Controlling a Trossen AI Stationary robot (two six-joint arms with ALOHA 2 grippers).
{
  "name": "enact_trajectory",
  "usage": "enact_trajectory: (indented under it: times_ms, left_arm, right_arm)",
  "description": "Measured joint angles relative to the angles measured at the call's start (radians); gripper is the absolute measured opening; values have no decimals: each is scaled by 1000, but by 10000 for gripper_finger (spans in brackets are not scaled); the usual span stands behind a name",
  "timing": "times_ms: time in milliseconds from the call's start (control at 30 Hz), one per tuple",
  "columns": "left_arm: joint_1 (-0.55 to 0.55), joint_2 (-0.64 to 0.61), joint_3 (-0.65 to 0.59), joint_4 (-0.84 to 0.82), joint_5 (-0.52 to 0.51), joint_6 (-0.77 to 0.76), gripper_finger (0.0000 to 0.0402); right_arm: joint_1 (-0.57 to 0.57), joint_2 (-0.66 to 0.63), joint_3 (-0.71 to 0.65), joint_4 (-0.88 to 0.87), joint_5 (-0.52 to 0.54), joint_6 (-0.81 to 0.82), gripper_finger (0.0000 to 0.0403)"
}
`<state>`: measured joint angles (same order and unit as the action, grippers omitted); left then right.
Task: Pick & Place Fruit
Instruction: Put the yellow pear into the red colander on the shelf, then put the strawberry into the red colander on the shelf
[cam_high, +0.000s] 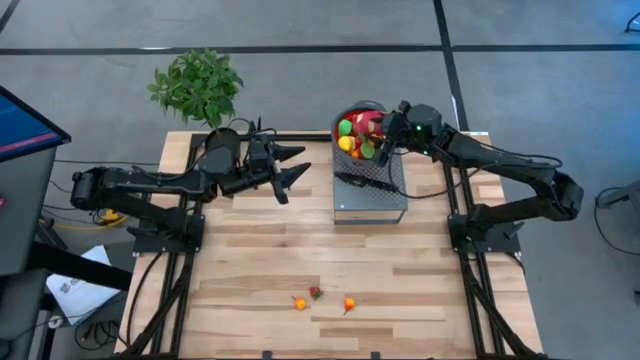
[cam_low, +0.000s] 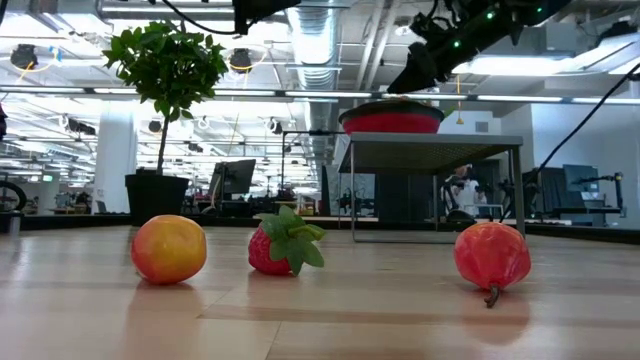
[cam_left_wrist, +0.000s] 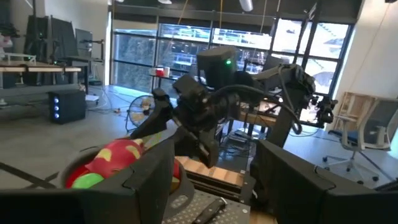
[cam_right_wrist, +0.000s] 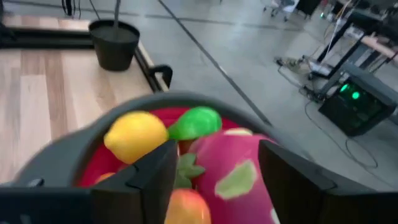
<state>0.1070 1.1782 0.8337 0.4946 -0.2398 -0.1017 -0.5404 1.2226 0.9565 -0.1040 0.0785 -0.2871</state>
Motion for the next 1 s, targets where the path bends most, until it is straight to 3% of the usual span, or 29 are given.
enact_trajectory:
  times_ms: [167, 433, 700, 1000]
  left_arm:
    - [6, 0, 0, -3, 0, 0, 218]
    - [6, 0, 0, -4, -1, 0, 218]
    - [6, 0, 0, -5, -4, 0, 218]
    - [6, 0, 0, -5, -4, 0, 218]
  right_arm:
    - [1, -36, 0, 2, 4, -8, 236]
    - [10, -128, 0, -12, 5, -37, 227]
    - [18, -201, 0, -129, 5, -33, 179]
    - [105, -244, 0, -158, 4, -26, 91]
